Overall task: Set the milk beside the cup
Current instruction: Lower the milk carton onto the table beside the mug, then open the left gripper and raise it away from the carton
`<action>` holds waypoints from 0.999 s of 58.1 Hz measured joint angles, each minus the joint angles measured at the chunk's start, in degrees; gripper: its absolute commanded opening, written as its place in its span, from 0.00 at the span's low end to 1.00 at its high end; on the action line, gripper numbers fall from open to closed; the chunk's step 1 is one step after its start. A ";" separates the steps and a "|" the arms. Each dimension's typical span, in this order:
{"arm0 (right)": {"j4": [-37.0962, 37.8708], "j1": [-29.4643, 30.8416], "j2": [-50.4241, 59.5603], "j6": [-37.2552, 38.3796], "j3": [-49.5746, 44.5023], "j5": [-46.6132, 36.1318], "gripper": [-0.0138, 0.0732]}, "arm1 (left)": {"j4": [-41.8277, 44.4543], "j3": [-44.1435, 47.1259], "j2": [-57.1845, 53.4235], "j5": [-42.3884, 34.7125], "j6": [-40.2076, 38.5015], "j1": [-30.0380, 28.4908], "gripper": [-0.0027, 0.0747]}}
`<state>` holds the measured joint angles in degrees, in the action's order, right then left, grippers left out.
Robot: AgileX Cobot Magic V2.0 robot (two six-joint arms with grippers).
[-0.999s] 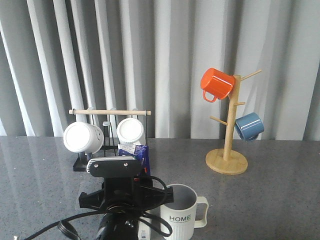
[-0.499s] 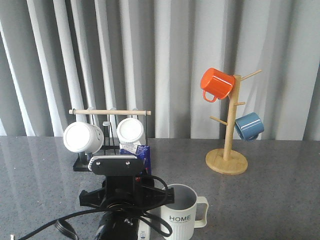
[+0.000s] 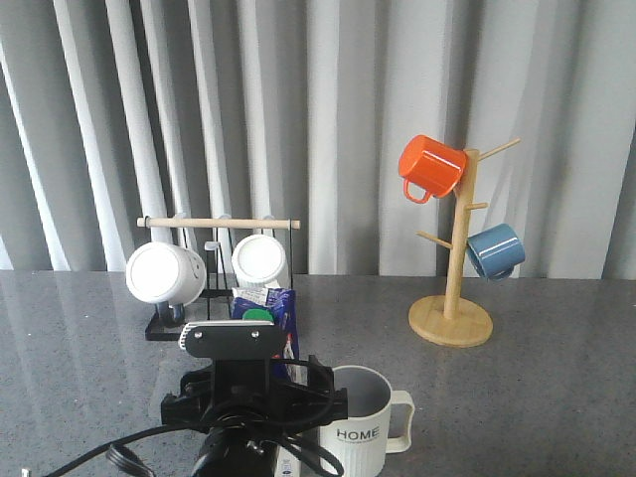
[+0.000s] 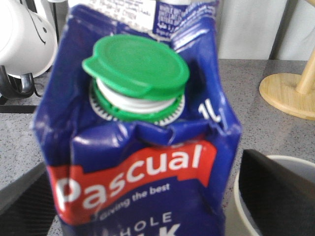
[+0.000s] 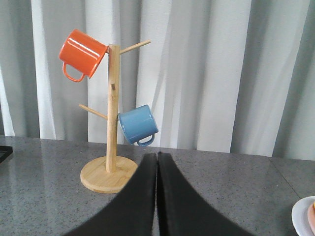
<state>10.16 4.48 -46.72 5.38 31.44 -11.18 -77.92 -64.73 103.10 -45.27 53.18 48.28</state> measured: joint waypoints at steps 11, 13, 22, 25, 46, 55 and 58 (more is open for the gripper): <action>0.00 0.00 0.00 0.00 0.00 0.00 0.15 | 0.00 0.00 -1.13 0.99 1.77 0.00 0.96; 0.00 0.00 0.00 0.00 0.00 0.00 0.15 | 0.12 0.00 -1.75 0.99 2.11 0.00 0.96; 0.00 0.00 0.00 0.00 0.00 0.00 0.15 | 2.87 0.00 -4.99 1.06 2.86 0.00 0.95; 0.00 0.00 0.00 0.00 0.00 0.00 0.15 | 4.29 0.00 -6.40 1.23 3.00 0.00 0.95; 0.00 0.00 0.00 0.00 0.00 0.00 0.15 | 7.84 0.00 -21.95 0.80 12.66 0.00 0.61; 0.00 0.00 0.00 0.00 0.00 0.00 0.15 | 5.21 0.00 -28.80 0.96 20.71 0.00 0.06; 0.00 0.00 0.00 0.00 0.00 0.00 0.15 | 2.71 0.00 -30.68 0.82 22.13 0.00 0.02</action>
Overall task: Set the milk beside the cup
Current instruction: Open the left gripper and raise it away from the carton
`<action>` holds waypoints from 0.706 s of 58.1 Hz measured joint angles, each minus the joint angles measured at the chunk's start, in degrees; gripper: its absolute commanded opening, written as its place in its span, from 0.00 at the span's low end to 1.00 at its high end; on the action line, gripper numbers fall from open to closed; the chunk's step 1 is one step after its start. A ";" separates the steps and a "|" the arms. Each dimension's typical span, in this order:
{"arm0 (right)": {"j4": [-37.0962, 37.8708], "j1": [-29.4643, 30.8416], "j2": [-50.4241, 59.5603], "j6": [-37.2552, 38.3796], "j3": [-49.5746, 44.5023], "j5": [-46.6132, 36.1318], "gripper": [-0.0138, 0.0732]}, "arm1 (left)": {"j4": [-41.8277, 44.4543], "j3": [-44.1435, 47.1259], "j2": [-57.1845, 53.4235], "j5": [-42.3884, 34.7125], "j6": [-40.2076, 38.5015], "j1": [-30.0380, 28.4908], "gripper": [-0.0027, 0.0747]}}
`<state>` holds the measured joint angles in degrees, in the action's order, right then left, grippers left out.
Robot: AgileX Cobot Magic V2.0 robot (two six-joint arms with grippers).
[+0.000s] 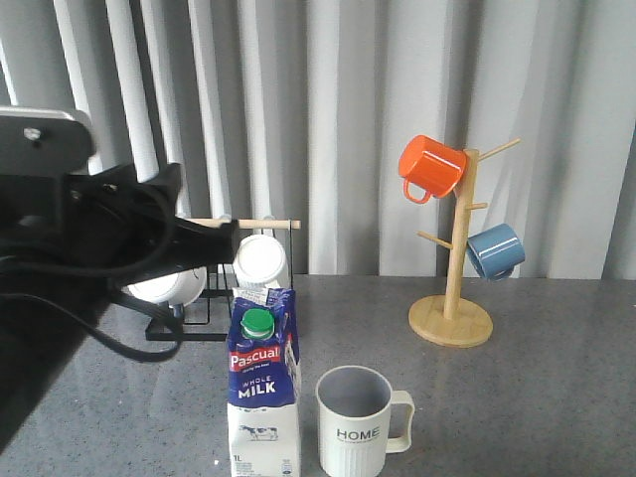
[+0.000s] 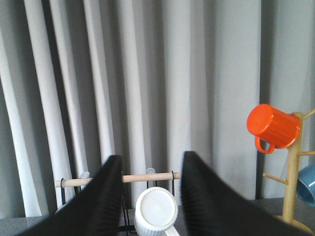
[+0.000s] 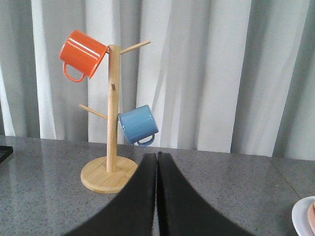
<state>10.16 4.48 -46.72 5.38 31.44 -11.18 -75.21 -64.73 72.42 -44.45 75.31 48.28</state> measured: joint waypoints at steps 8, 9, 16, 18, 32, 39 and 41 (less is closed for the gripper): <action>0.00 0.00 0.00 0.00 0.00 0.00 0.15 | -5.25 0.00 -3.49 -1.46 4.56 0.00 0.03; 0.00 0.00 0.00 0.00 0.00 0.00 0.15 | -5.52 0.00 -3.82 -1.69 5.08 0.00 0.03; 0.00 0.00 0.00 0.00 0.00 0.00 0.15 | -5.96 0.00 -5.00 -3.99 6.54 0.00 0.03; 0.00 0.00 0.00 0.00 0.00 0.00 0.15 | -6.07 0.00 -5.19 -4.59 6.60 0.00 0.03; 0.00 0.00 0.00 0.00 0.00 0.00 0.15 | -6.35 0.00 -5.20 -5.91 6.86 0.00 0.03; 0.00 0.00 0.00 0.00 0.00 0.00 0.15 | -5.20 0.00 -5.20 -2.00 6.58 0.00 0.03; 0.00 0.00 0.00 0.00 0.00 0.00 0.15 | -4.09 0.00 -5.20 -0.26 6.29 0.00 0.03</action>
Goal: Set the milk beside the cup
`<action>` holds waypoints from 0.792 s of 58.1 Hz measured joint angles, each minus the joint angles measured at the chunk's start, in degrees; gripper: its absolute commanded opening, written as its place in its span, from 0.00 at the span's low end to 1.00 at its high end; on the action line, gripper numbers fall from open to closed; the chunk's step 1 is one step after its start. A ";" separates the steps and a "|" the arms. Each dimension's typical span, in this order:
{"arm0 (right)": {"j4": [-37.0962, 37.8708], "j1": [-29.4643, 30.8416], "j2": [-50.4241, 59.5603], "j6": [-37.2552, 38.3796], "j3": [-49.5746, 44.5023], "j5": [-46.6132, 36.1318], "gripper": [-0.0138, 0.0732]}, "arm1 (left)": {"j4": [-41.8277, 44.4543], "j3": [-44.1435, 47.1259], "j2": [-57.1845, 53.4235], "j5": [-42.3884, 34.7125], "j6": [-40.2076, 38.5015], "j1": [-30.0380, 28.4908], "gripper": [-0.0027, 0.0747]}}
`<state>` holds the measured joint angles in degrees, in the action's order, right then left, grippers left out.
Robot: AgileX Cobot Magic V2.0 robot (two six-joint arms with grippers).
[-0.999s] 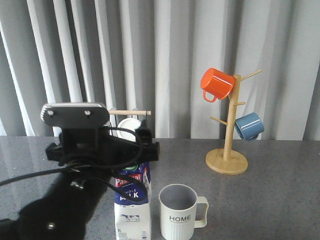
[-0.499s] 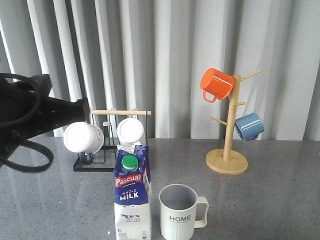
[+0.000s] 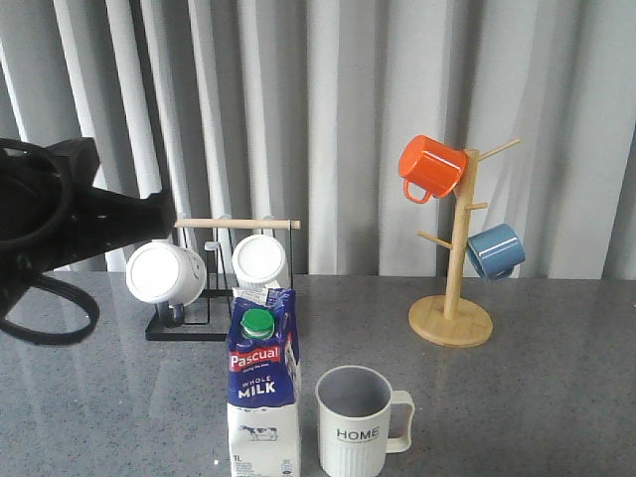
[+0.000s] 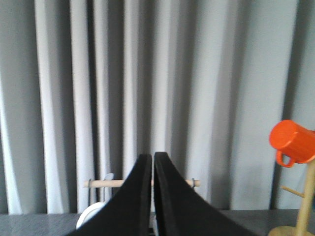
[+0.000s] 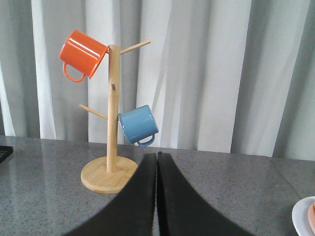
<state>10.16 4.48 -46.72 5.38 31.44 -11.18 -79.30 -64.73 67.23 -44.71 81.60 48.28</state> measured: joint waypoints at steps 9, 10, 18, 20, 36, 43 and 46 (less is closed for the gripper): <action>0.00 0.00 0.00 0.00 0.00 0.00 0.15 | 4.02 -0.67 0.00 10.56 -5.43 0.00 0.03; 0.00 0.00 0.00 0.00 0.00 0.00 0.15 | 4.58 -0.67 0.00 11.30 -6.17 0.00 0.03; 0.00 0.00 0.00 0.00 0.00 0.00 0.15 | 14.69 -0.03 -1.42 17.48 -16.63 0.00 0.03; 0.00 0.00 0.00 0.00 0.00 0.06 0.15 | 18.34 0.74 -2.51 18.50 -19.64 0.00 0.03; 0.00 0.00 0.00 0.00 0.00 0.21 0.15 | 44.94 19.31 -18.77 18.34 -37.33 -1.59 0.03; 0.00 0.00 0.00 0.00 0.00 0.21 0.15 | 46.20 30.51 -26.70 16.92 -43.77 -6.55 0.03; 0.00 0.00 0.00 0.00 0.00 0.22 0.15 | 46.93 34.91 -29.87 16.87 -46.21 -8.81 0.03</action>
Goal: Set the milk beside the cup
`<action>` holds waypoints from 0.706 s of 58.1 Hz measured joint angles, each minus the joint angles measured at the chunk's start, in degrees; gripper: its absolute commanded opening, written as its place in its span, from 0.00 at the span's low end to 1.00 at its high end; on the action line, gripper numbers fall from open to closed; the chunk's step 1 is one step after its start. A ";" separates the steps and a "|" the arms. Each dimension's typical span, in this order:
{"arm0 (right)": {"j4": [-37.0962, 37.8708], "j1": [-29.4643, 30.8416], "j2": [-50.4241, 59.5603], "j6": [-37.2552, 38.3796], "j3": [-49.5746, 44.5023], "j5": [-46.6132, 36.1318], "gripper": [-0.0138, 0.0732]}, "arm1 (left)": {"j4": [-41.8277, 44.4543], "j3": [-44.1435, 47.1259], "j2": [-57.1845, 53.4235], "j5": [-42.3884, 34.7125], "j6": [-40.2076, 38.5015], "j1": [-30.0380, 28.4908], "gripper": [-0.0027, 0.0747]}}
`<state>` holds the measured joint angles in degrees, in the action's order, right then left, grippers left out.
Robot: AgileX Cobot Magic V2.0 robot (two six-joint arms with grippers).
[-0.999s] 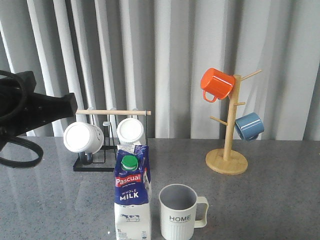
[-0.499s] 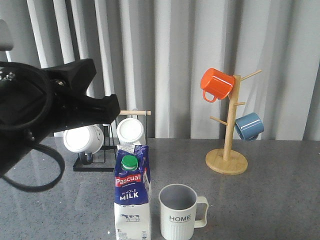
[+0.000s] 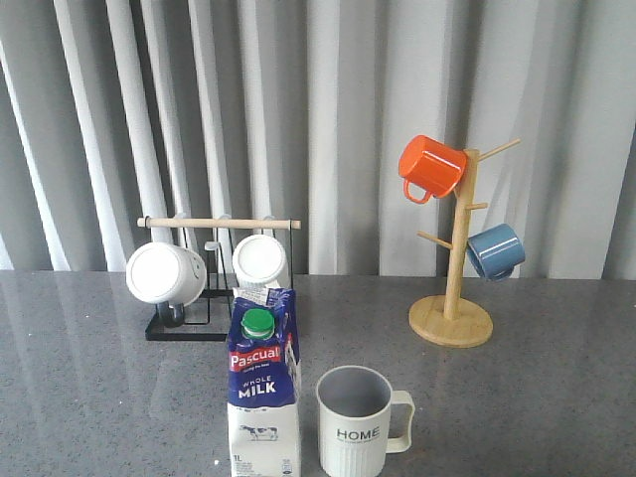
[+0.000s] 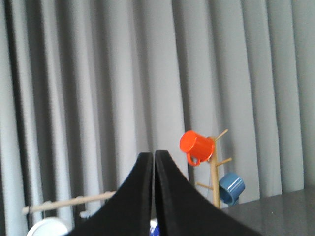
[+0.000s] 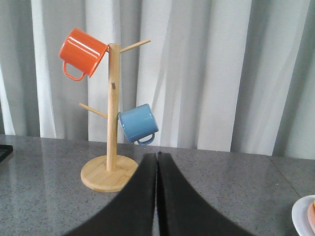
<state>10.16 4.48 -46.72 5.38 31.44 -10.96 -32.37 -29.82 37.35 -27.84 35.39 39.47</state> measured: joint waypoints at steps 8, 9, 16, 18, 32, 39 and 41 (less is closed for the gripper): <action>0.00 0.00 0.00 0.00 0.00 0.00 0.15 | 6.01 8.60 -7.45 3.47 -6.03 -4.59 0.03; 0.00 0.00 0.00 0.00 0.00 0.00 0.15 | 6.74 9.38 -8.11 4.18 -6.64 -5.01 0.03; 0.00 0.00 0.00 0.00 0.00 0.00 0.15 | 14.60 12.51 -13.93 12.92 -13.82 -9.66 0.03; 0.00 0.00 0.00 0.00 0.00 0.00 0.15 | 17.06 13.12 -15.34 15.57 -16.38 -11.00 0.03; 0.00 0.00 0.00 0.00 0.00 0.05 0.15 | 31.06 18.61 -24.58 27.21 -36.28 -21.97 0.03; 0.00 0.00 0.00 0.00 0.00 0.22 0.15 | 32.37 22.25 -28.49 27.84 -40.69 -27.02 0.03; 0.00 0.00 0.00 0.00 0.00 0.22 0.15 | 32.37 23.27 -29.58 27.84 -41.21 -28.20 0.03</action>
<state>10.16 4.48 -46.72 5.38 31.44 -10.74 0.00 -6.55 7.77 0.00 -5.81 11.27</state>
